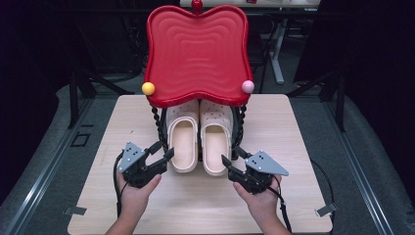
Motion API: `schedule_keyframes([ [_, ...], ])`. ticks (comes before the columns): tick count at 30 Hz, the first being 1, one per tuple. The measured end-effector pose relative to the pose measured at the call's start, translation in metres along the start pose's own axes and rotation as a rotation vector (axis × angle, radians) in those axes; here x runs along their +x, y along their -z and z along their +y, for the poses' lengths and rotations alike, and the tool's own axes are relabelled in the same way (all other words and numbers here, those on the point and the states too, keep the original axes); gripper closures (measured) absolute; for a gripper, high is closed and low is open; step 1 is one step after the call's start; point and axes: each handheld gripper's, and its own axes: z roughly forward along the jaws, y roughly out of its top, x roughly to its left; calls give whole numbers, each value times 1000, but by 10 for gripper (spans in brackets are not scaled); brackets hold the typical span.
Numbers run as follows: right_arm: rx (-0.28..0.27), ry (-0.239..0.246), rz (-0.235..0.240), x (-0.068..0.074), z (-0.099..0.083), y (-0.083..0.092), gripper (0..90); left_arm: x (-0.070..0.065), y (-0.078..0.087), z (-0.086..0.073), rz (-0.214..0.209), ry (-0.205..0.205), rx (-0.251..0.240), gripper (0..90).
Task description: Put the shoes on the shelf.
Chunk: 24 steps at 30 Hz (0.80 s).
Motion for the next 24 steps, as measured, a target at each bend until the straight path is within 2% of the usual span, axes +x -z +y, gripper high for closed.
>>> schedule_keyframes([
  [6, 12, 22, 10, 5, -7, 9, 475, -2, 10, -11, -17, -4, 18, 483],
  [10, 25, 26, 49, 6, -13, 14, 485, -3, 17, -16, -27, 20, 19, 503],
  [13, 27, 36, 41, 9, -17, 16, 491, -6, 21, -20, -30, 13, 23, 513],
  [15, 41, 48, 55, 10, -20, 19, 552, -7, 23, -23, -28, 10, 17, 522],
  [17, 49, 62, 37, 11, -23, 21, 575, -8, 26, -26, -27, 7, 23, 534],
  [20, 69, 32, 51, 13, -26, 24, 634, -7, 27, -31, -30, 16, 34, 552],
  [24, 82, 56, 54, 19, -32, 28, 701, -7, 30, -37, -36, 21, 46, 592],
])
